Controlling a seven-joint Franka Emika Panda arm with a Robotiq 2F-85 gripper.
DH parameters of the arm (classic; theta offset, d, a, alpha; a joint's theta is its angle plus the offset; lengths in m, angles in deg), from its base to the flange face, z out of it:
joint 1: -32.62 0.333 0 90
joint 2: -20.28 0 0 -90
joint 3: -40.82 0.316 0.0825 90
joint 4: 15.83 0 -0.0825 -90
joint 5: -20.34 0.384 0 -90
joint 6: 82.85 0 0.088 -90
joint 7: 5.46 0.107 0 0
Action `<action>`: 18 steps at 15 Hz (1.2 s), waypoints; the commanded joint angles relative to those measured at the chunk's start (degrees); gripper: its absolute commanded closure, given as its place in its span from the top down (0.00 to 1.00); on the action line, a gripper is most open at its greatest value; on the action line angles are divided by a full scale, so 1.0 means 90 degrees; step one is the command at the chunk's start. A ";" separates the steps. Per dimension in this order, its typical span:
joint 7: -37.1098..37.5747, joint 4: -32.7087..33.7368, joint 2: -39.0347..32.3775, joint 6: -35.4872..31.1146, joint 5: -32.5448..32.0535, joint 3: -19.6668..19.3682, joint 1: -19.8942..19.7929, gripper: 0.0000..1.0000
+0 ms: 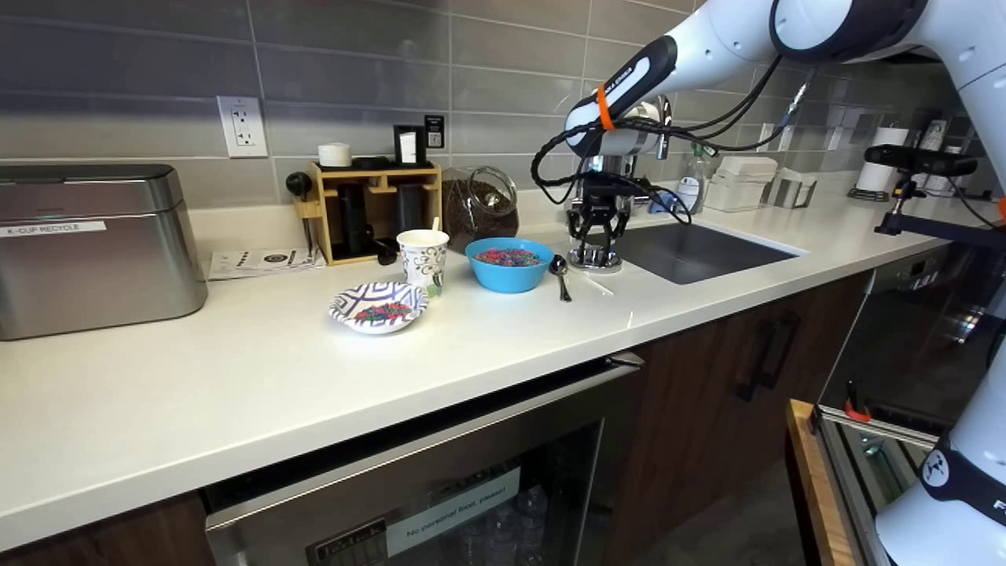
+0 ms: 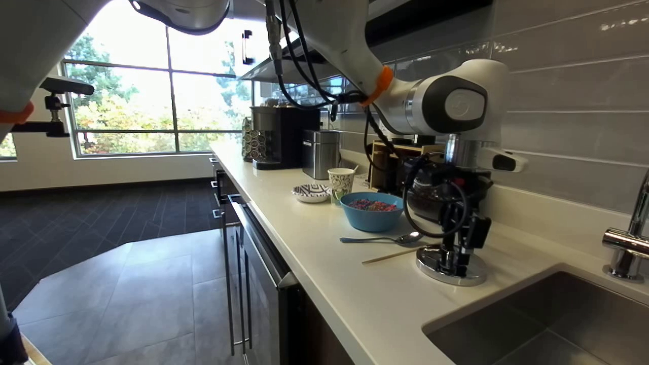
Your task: Put the silver lid on the glass container.
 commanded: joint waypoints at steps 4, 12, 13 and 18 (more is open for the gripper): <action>0.0039 -0.0151 0.0126 0.0101 -0.0154 -0.0011 0.0064 0.62; -0.0026 -0.0233 0.0213 0.0161 -0.0190 0.0008 0.0076 0.62; -0.0031 -0.0256 0.0234 0.0155 -0.0205 0.0002 0.0083 0.63; -0.0071 -0.0308 0.0305 0.0195 -0.0191 0.0012 0.0065 0.67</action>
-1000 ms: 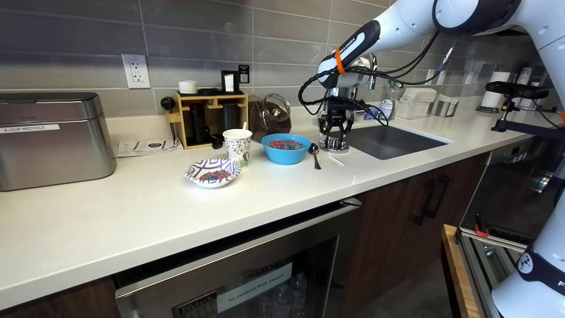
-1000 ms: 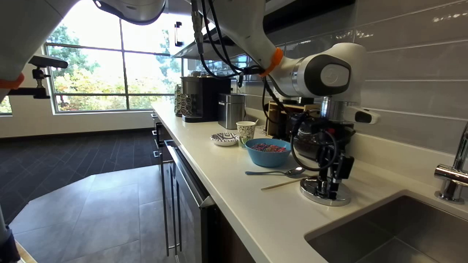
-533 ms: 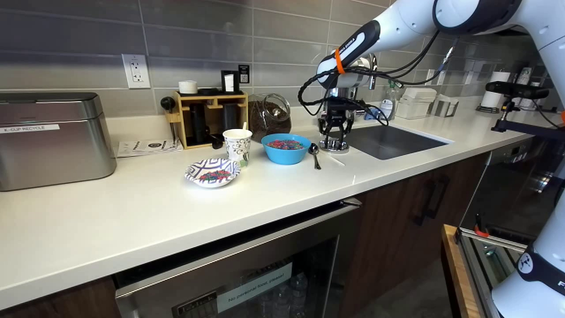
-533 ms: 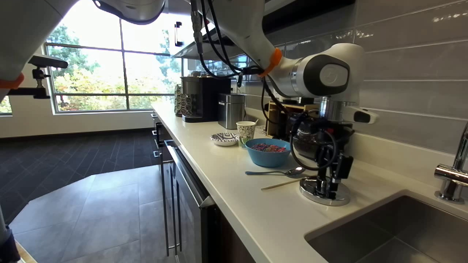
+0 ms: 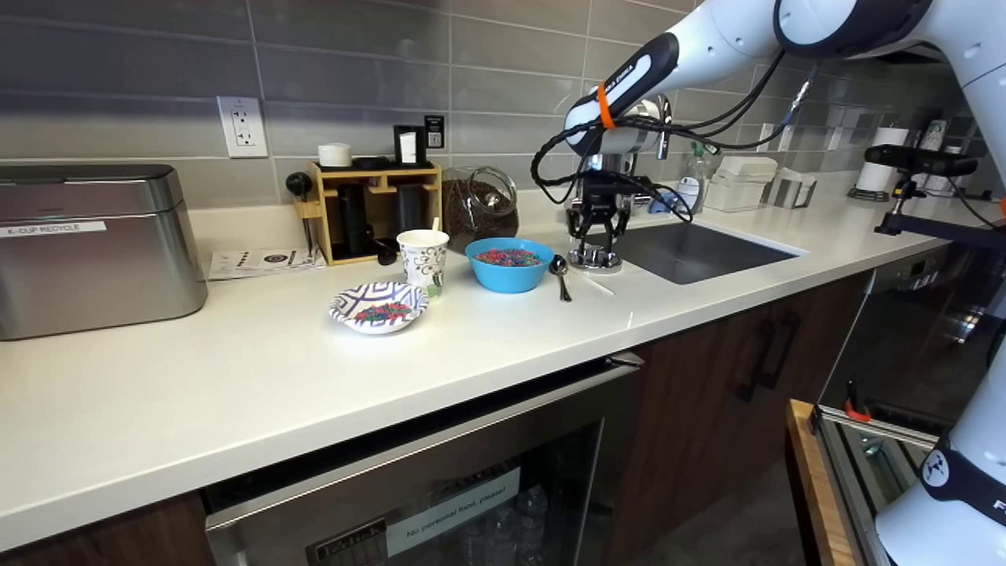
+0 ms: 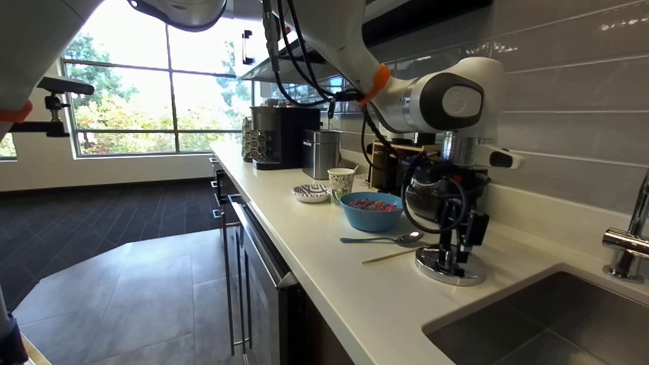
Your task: Put the silver lid on the glass container.
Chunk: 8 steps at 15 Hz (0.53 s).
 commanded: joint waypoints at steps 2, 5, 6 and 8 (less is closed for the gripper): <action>-0.0081 -0.0211 0.0180 0.0131 -0.0050 0.0016 0.0007 0.67; -0.0100 -0.0231 0.0161 0.0066 -0.0027 0.0029 0.0002 0.62; -0.0129 -0.0243 0.0159 0.0045 0.0008 0.0049 -0.0013 0.41; -0.0113 -0.0309 0.0213 0.0017 0.0046 0.0054 -0.0010 0.31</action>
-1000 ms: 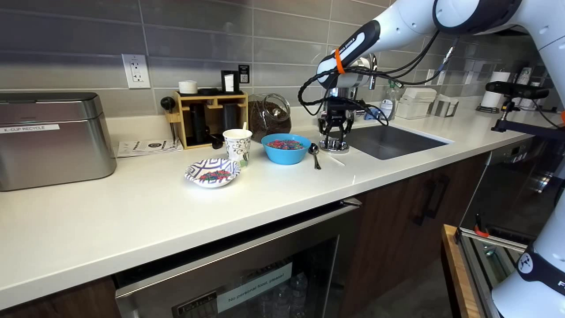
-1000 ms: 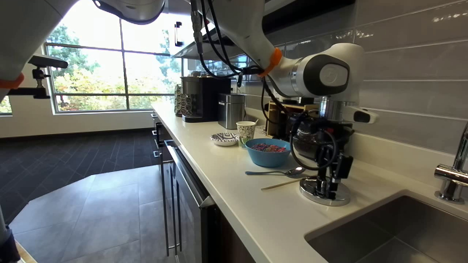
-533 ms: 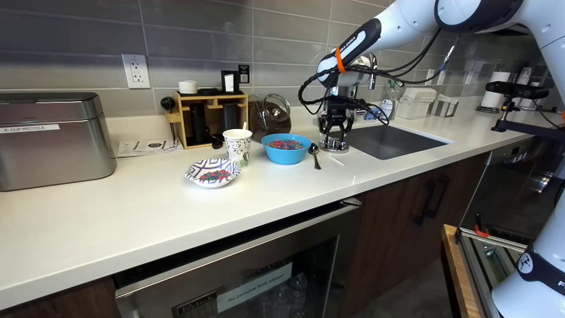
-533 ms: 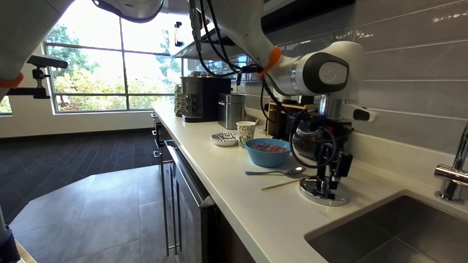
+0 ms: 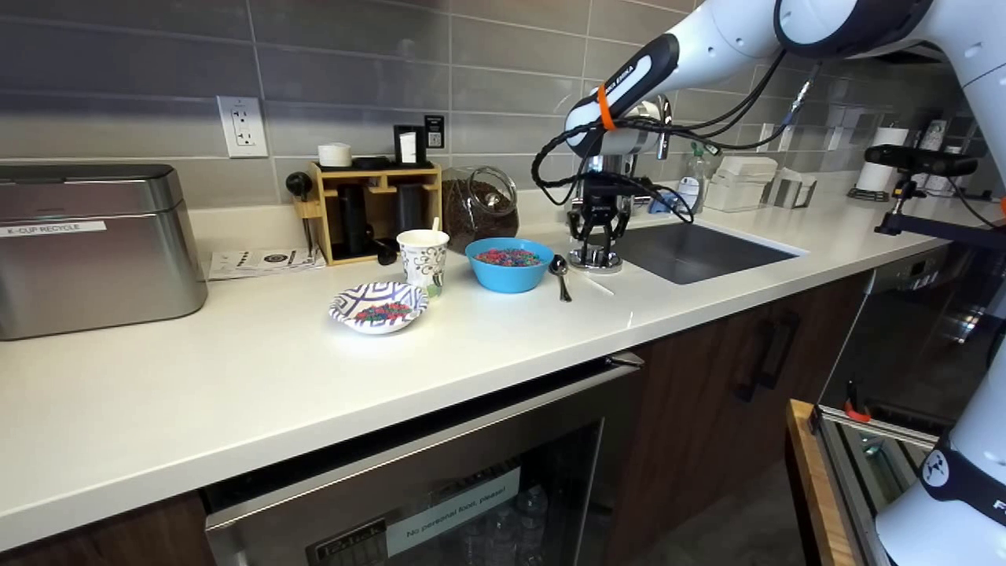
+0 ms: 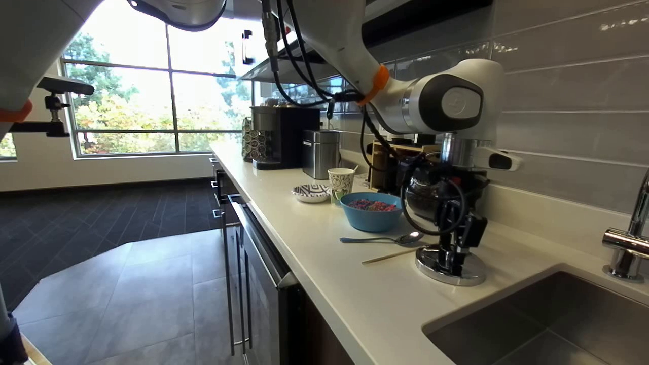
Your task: Put the silver lid on the glass container.
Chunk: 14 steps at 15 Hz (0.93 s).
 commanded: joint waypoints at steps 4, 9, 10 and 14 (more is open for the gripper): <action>-0.0119 -0.0688 0.0672 -0.0255 0.0049 0.0019 0.0026 0.21; -0.0066 -0.2009 0.1883 -0.2146 -0.0051 -0.0080 0.0286 0.21; -0.0169 -0.2317 0.2176 -0.2620 -0.0027 -0.0036 0.0336 0.21; -0.0638 -0.3244 0.2975 -0.4182 0.0340 0.0244 0.0483 0.21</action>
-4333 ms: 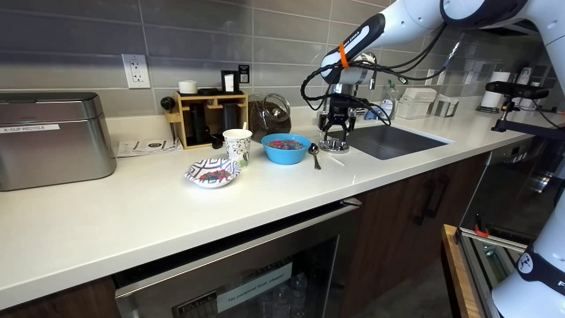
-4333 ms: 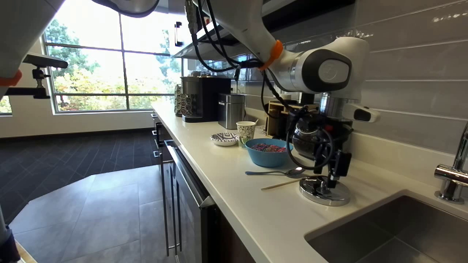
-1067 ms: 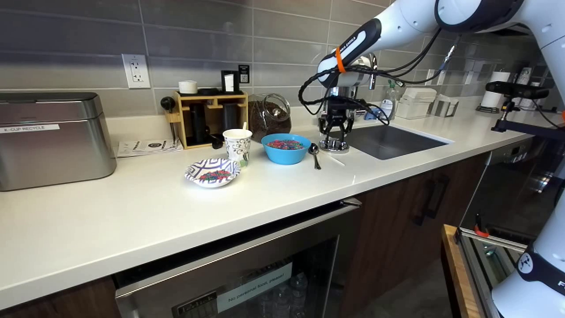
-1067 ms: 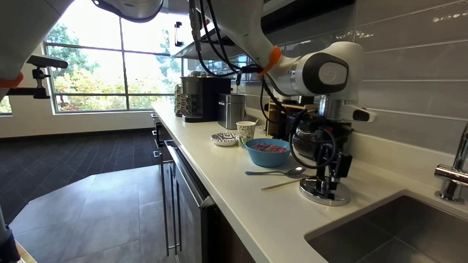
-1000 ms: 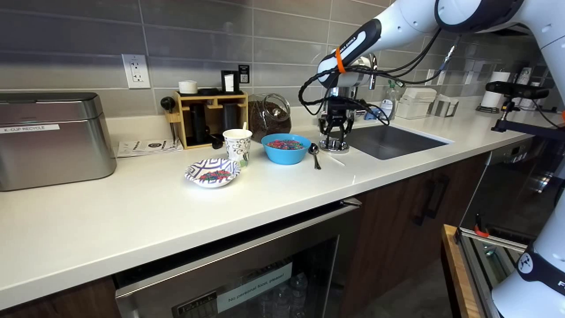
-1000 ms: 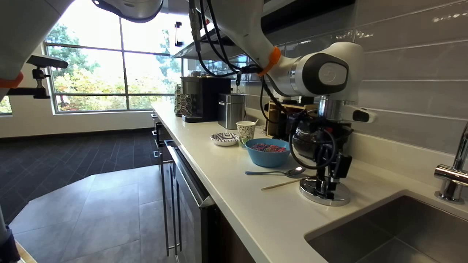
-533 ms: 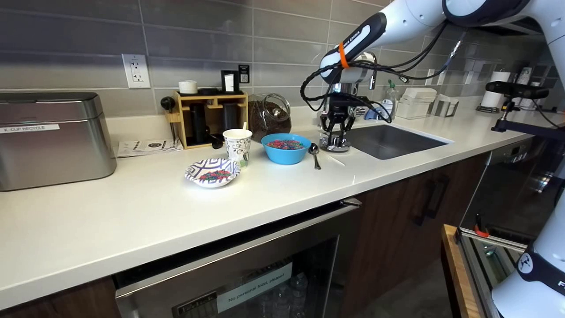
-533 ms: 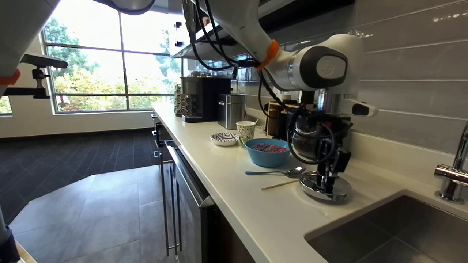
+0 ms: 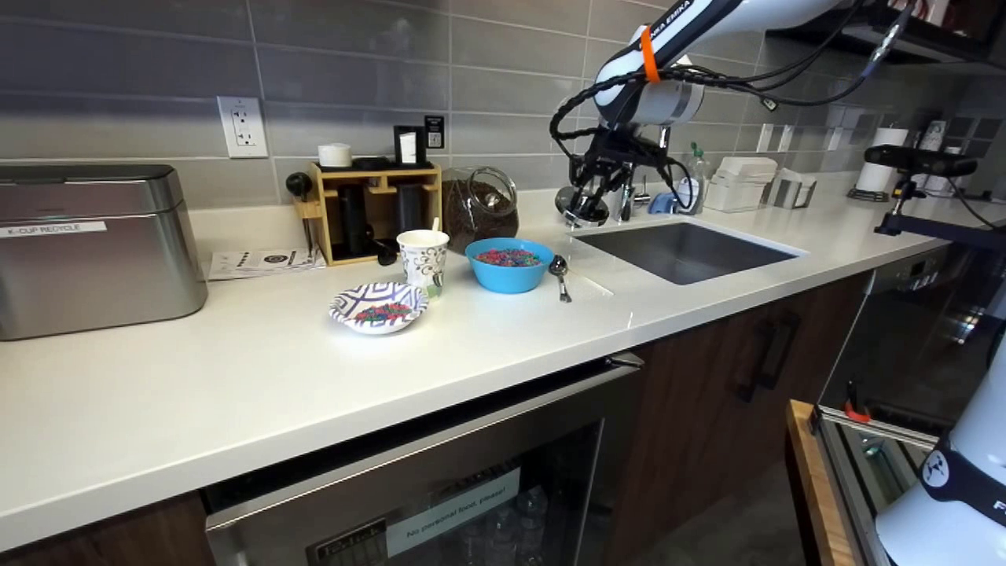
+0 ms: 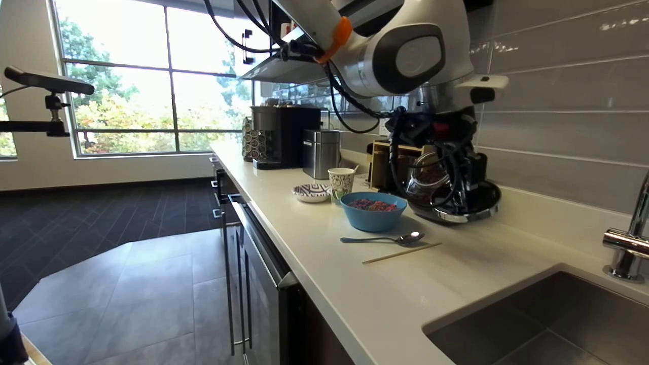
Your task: Put the silver lid on the glass container.
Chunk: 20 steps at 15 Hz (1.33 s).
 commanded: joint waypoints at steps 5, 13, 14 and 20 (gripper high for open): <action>-0.1041 -0.1683 0.1422 -0.2391 0.0999 0.0841 0.0337 0.21; -0.0556 -0.1491 0.1247 -0.2356 0.0759 0.0890 0.0578 0.46; -0.0556 -0.1491 0.1247 -0.2356 0.0759 0.0876 0.0578 0.46; -0.0726 -0.1427 0.1192 -0.2412 0.0933 0.0920 0.0570 0.21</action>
